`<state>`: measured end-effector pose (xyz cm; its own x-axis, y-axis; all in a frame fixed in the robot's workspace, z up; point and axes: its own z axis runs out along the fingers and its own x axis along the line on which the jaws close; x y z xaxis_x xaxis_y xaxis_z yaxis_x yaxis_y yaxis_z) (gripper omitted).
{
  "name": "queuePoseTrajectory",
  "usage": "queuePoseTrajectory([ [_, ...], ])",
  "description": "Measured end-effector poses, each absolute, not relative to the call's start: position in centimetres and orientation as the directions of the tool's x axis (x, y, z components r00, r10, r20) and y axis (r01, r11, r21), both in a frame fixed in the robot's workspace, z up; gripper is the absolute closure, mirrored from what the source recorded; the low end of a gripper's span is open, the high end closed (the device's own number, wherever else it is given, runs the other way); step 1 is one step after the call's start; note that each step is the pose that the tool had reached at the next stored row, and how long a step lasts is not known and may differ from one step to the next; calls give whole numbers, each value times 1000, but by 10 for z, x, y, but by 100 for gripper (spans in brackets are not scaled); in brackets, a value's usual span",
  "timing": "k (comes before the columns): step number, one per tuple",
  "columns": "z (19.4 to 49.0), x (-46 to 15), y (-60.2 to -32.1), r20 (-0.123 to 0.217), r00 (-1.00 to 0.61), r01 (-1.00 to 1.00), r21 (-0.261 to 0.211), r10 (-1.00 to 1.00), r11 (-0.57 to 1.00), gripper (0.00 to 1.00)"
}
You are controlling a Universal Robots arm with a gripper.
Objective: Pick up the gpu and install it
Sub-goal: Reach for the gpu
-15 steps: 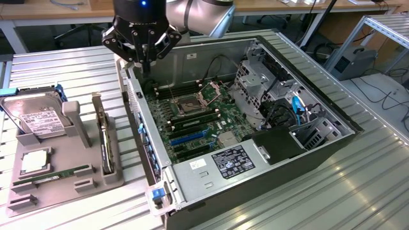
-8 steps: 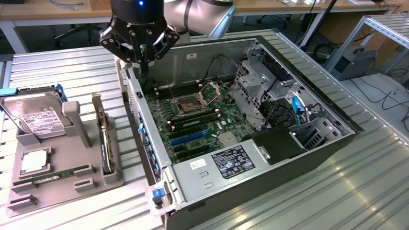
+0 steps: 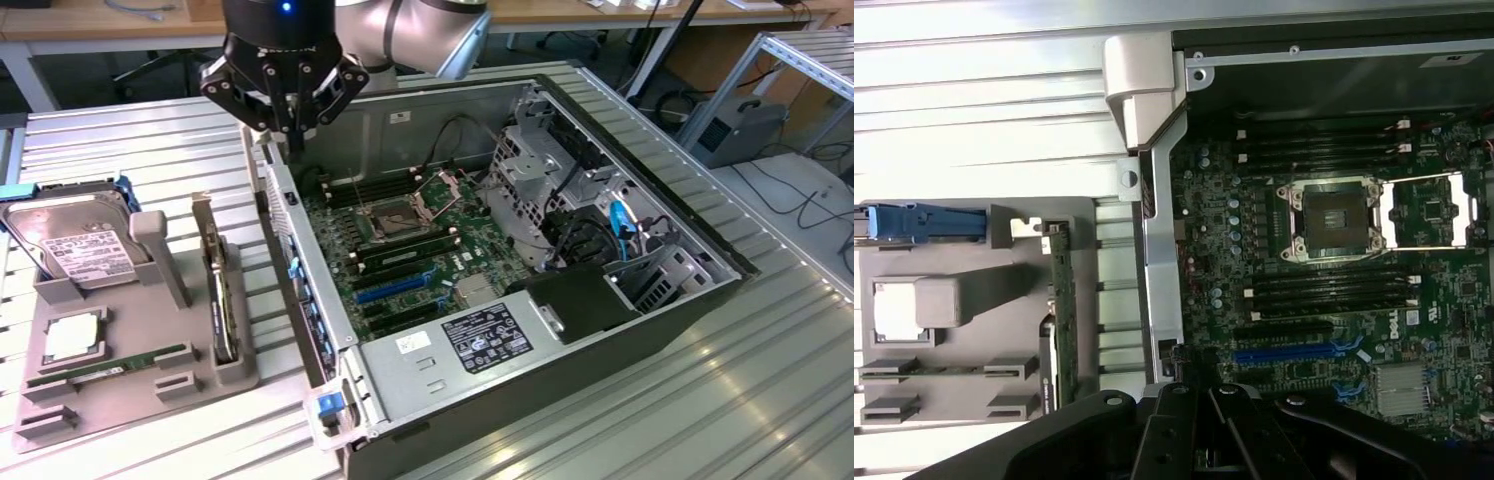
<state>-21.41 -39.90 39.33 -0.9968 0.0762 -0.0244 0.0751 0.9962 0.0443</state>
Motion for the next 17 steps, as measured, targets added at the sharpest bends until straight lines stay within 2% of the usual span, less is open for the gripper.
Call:
queuePoseTrajectory([
  [17, 393, -227, -399, -24, -997, 75, 44, 76, 996, 89],
])
